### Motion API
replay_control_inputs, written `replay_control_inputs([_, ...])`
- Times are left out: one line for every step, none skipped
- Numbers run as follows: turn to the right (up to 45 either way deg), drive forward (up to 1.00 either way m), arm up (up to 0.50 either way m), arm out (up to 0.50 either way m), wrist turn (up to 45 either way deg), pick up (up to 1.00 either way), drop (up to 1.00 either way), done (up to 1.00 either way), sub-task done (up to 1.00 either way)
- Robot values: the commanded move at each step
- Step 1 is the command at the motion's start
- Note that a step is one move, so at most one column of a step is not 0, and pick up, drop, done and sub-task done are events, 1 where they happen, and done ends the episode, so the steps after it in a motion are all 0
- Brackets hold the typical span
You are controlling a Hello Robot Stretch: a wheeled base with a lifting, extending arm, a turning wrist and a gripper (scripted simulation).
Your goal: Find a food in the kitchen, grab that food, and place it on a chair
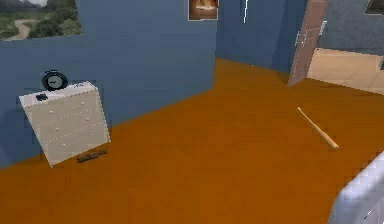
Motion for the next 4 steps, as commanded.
replay_control_inputs([0.0,0.00,0.00,0.00,0.0,0.00,1.00,0.00,0.00])
replay_control_inputs([0.0,0.00,0.10,0.00,0.0,0.00,0.00,0.00,0.00])
replay_control_inputs([0.0,0.00,0.00,-0.08,0.0,0.00,0.00,0.00,0.00])
replay_control_inputs([0.0,0.00,0.00,0.00,0.0,0.00,0.00,1.00,0.00])
